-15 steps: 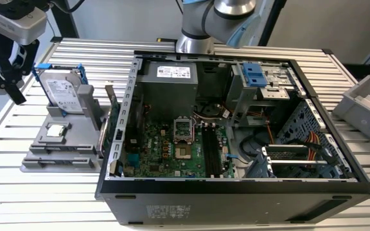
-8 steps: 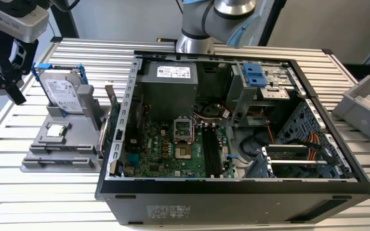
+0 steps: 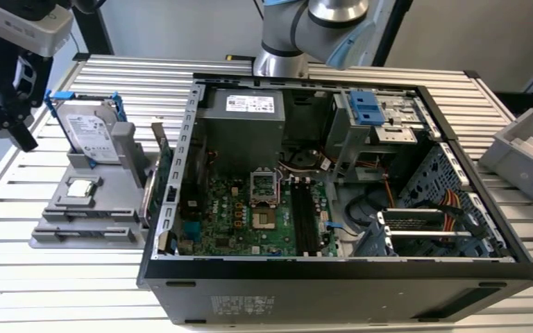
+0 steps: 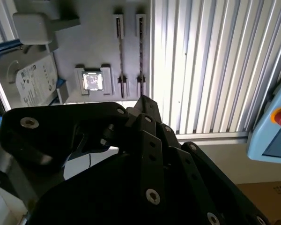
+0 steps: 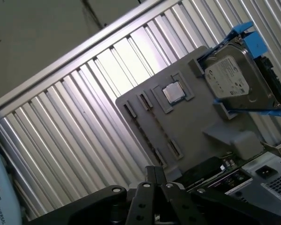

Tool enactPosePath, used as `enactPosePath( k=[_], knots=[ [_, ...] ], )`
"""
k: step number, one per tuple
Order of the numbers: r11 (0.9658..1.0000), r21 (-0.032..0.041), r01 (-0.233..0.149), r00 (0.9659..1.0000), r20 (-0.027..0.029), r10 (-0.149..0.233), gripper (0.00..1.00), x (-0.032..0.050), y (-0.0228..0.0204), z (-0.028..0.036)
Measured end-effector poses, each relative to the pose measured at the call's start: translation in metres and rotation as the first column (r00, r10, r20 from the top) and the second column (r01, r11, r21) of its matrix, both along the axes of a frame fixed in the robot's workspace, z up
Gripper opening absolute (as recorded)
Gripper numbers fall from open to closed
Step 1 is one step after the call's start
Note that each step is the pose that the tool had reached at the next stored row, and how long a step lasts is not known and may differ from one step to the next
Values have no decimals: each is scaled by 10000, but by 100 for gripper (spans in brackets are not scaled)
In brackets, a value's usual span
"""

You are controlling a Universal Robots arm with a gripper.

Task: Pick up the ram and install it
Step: 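Pick up the ram and move it above insertion slot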

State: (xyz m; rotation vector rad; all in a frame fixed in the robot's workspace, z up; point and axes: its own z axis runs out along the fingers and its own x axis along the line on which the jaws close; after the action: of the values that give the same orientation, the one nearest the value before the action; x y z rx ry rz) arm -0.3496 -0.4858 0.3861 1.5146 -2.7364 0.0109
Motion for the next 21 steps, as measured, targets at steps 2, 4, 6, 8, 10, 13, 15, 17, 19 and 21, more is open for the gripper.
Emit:
enactPosePath(
  k=[2,4,6,8,10,13,15,17,19,21],
  knots=[
    [9997,-19,-236,9997,0,236,0,0,0,0],
    [9988,-38,-480,9988,-1,480,0,0,0,0],
    [9974,-55,-713,9975,-2,713,0,0,0,0],
    [9955,-72,-946,9955,-4,946,0,0,0,0],
    [9930,-86,-1174,9931,-5,1174,0,0,0,0],
    [9881,-105,-1532,9882,-8,1532,0,0,0,0],
    [9838,-115,-1787,9839,-11,1787,0,0,0,0],
    [9787,-119,-2052,9787,-12,2052,0,0,0,0],
    [9720,-119,-2345,9721,-10,2345,0,0,0,0],
    [9646,-119,-2634,9647,-11,2634,0,0,0,0]
  ],
)
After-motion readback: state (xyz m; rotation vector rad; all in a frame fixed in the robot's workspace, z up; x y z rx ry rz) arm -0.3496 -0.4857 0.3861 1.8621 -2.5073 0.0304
